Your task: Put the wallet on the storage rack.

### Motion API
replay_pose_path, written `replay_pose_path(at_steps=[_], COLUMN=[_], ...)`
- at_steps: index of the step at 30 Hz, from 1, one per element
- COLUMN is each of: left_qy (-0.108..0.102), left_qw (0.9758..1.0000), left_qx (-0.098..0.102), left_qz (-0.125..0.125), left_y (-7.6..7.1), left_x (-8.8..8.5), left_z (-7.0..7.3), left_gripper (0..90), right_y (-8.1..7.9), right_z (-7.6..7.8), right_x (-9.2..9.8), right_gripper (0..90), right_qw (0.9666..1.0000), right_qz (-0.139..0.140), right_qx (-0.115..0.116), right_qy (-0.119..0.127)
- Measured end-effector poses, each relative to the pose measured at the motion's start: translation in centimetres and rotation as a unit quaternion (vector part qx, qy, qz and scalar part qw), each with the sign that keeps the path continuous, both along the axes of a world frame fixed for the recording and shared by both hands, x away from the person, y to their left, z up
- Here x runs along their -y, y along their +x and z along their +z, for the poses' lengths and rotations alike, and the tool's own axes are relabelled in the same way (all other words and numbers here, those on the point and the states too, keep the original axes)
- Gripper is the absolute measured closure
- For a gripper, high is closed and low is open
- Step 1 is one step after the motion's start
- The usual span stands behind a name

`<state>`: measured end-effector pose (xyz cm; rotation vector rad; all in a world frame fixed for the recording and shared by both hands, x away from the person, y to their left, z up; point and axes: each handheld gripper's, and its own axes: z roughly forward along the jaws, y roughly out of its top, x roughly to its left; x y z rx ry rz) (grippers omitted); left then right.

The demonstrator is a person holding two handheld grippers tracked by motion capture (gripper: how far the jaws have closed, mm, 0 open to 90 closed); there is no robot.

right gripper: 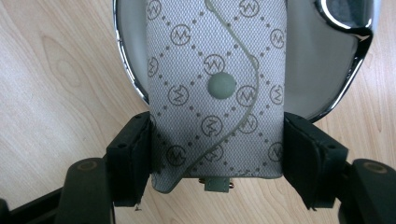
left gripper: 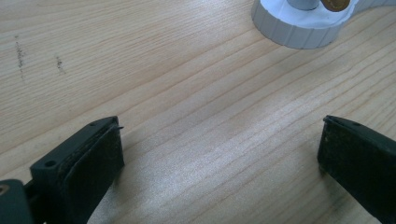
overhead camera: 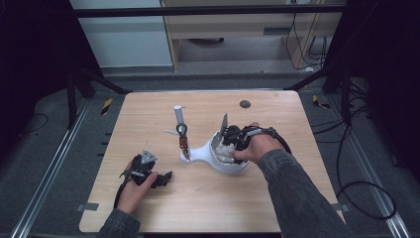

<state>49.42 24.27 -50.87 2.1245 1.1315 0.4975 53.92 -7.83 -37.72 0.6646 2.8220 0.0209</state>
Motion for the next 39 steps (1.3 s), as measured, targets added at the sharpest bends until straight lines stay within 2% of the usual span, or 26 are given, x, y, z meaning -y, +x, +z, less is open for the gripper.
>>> replay_pose_path(at_steps=[5, 25, 29, 30, 33, 39], left_qy=[0.0, 0.0, 0.0, 0.0, 0.0, 0.0], left_qw=[1.0, 1.0, 1.0, 1.0, 1.0, 1.0], left_qx=[0.0, 0.0, 0.0, 0.0, 0.0, 0.001], left_qz=[0.0, -0.001, -0.001, -0.001, -0.002, -0.001], left_y=[0.0, 0.0, 0.0, 0.0, 0.0, 0.0], left_x=[0.1, 0.1, 0.1, 0.1, 0.1, 0.1], left_z=[0.0, 0.0, 0.0, 0.0, 0.0, 0.0], left_gripper=[0.0, 0.0, 0.0, 0.0, 0.0, 0.0], right_y=[0.2, 1.1, 1.1, 1.0, 0.9, 0.4], right_z=[0.4, -0.4, -0.8, -0.9, -0.6, -0.1], right_x=[0.1, -0.6, -0.6, -0.7, -0.6, -0.4], right_gripper=[31.0, 30.8, 28.1, 23.3, 23.9, 23.5], right_qw=[1.0, 0.9999, 0.9998, 0.9997, 0.9995, 0.999], right_qz=[-0.004, -0.011, -0.012, -0.015, -0.016, -0.021], right_qx=[-0.001, -0.012, -0.008, -0.006, 0.003, 0.008], right_qy=[0.001, 0.004, 0.013, 0.018, 0.025, 0.039])
